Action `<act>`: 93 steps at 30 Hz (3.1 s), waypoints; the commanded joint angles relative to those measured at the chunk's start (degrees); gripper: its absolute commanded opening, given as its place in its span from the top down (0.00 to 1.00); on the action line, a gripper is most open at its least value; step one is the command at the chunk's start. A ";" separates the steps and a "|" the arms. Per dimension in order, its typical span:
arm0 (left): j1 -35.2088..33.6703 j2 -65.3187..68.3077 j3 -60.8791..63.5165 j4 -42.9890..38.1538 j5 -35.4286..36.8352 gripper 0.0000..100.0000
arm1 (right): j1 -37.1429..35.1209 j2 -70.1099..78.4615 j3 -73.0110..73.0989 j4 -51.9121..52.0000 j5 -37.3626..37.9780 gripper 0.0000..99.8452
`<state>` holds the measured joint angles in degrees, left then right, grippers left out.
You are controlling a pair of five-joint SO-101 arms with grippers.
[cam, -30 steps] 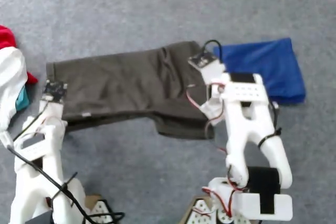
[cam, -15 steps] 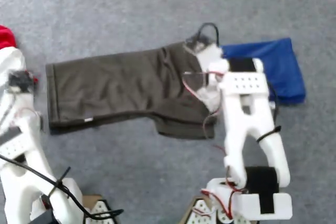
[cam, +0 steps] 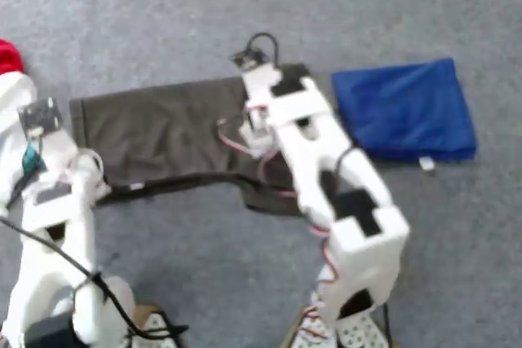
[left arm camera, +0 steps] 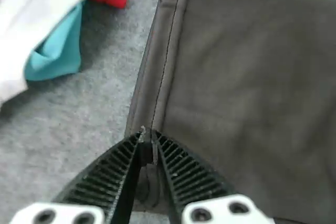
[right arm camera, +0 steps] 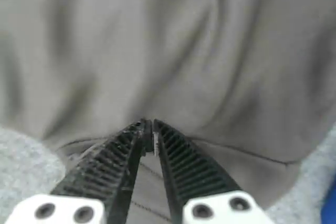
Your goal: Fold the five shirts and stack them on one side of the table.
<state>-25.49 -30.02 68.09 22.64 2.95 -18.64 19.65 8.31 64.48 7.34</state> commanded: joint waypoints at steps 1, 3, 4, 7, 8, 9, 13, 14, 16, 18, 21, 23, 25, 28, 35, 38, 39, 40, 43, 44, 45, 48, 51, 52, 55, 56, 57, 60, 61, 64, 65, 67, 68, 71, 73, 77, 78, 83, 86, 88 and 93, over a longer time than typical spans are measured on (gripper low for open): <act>-0.40 0.35 -0.04 -3.87 1.05 0.97 | -0.79 0.04 -3.47 3.69 -0.62 0.99; -0.57 0.79 -0.92 -3.78 1.05 0.97 | -0.88 -0.57 -3.56 7.56 -0.62 0.99; -0.57 0.79 -0.75 -3.78 1.05 0.97 | -0.88 -1.01 -3.47 9.41 -0.62 0.99; -0.57 0.79 -0.66 -3.96 1.05 0.97 | -0.18 -2.24 -2.95 14.07 -0.62 0.99; -0.57 0.79 -0.66 -3.96 1.05 0.97 | 0.00 -2.68 -2.42 15.21 -0.53 0.99; -0.57 0.79 -0.57 -4.04 1.05 0.97 | 0.00 -3.38 -1.80 16.26 -0.53 0.99; -0.40 0.79 -0.57 -4.13 1.05 0.97 | -0.44 -7.52 4.26 17.58 -0.53 0.99; -0.40 0.79 -0.57 -4.13 1.05 0.97 | -1.05 -9.01 6.55 17.58 -0.53 0.99; -0.40 0.79 -0.57 -4.13 1.05 0.97 | -2.46 -12.44 11.47 17.32 -0.53 0.99; -0.31 0.79 -0.57 -4.13 1.05 0.97 | -4.13 -16.48 15.87 16.97 -0.53 0.99; -0.22 0.79 -0.57 -4.13 1.05 0.97 | -4.84 -23.25 19.91 16.00 -0.44 0.99; -0.22 0.79 -0.57 -4.13 1.05 0.97 | -4.48 -27.65 20.26 15.82 0.53 0.99; -0.22 0.79 -0.57 -4.13 1.05 0.97 | -3.08 -31.08 19.47 14.33 2.29 0.99; -0.13 0.79 -0.57 -4.13 1.05 0.97 | -0.44 -32.66 17.19 8.44 2.64 0.99; -0.13 0.88 -0.57 -4.13 1.05 0.97 | -0.62 -21.76 15.96 -12.31 2.64 0.99; -0.13 0.88 -0.57 -4.13 1.05 0.97 | -2.29 -15.78 15.78 -13.63 2.73 0.99; -0.13 0.88 -0.57 -4.13 1.05 0.97 | -3.16 -14.64 15.96 -13.01 2.73 0.99; -0.13 0.88 -0.57 -4.13 1.05 0.97 | -4.22 -13.93 16.04 -11.08 2.64 0.99; -0.13 0.88 -0.57 -4.13 1.05 0.97 | -7.47 -13.49 16.04 -4.31 2.64 0.99; -0.13 0.88 -0.57 -4.13 1.05 0.97 | -8.44 -13.85 16.04 -2.55 2.64 0.99; -0.13 0.88 -0.57 -4.13 1.05 0.97 | -9.32 -14.20 16.22 -1.05 2.64 0.99; -0.13 0.88 -0.57 -4.13 1.05 0.97 | -10.99 -15.52 16.31 1.67 2.64 0.99; -0.13 0.88 -0.57 -4.13 1.05 0.97 | -11.08 -15.78 16.31 1.49 2.64 0.99; -0.13 0.88 -0.57 -4.13 1.05 0.97 | -11.08 -15.25 16.40 0.79 2.64 0.99; -0.13 0.88 -0.57 -4.13 1.05 0.97 | -11.08 -11.65 18.42 -4.04 2.64 0.99; -0.13 0.88 -0.57 -4.13 1.05 0.97 | -10.99 -9.98 19.21 -6.07 2.64 0.99; -0.13 0.88 -0.57 -4.13 1.05 0.97 | -10.99 -8.48 19.74 -7.65 2.64 0.99; 0.22 0.26 -1.45 -2.73 0.79 0.97 | -10.81 -7.43 18.95 -5.54 2.99 0.99; 0.75 0.09 -3.21 -1.32 -0.62 0.97 | -10.81 -8.66 17.63 -2.37 2.99 0.99; 0.13 -2.20 -13.76 8.70 -3.34 0.97 | -8.44 -14.20 11.74 6.24 3.08 0.99; 0.13 -2.64 -17.89 11.96 -3.34 0.97 | -6.86 -16.31 9.27 8.62 3.08 0.99; 0.57 -2.29 -24.22 14.77 -3.34 0.97 | -3.08 -20.00 4.26 12.75 5.54 0.99; 1.10 -1.14 -26.07 14.24 -3.34 0.97 | -1.05 -21.58 1.80 14.59 7.65 0.99; 2.77 6.07 -29.41 11.16 -3.34 0.97 | 4.84 -24.22 -4.09 16.44 15.56 0.99; 3.03 13.54 -32.31 9.05 -3.34 0.97 | 8.09 -23.87 -6.99 13.71 18.73 0.99; 2.59 29.98 -41.80 5.71 -0.97 0.97 | 10.37 -19.56 -7.69 0.00 19.16 0.99; 2.51 33.67 -44.70 5.36 0.26 0.97 | 10.46 -17.80 -7.69 -3.25 19.08 0.99; 2.51 47.91 -56.40 5.63 1.85 0.97 | 10.29 -6.46 -10.07 -15.47 15.91 0.99; 2.42 51.96 -60.26 5.63 1.49 0.97 | 12.22 2.68 -14.64 -20.40 12.04 0.99; 1.80 52.57 -61.14 5.63 1.49 0.97 | 13.89 9.89 -18.86 -23.65 10.20 0.99; 1.27 52.66 -61.14 5.63 1.41 0.97 | 18.46 28.70 -34.07 -26.29 6.59 0.99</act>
<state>-23.38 23.16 9.89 29.32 4.00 -3.08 40.57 -15.25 39.60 15.43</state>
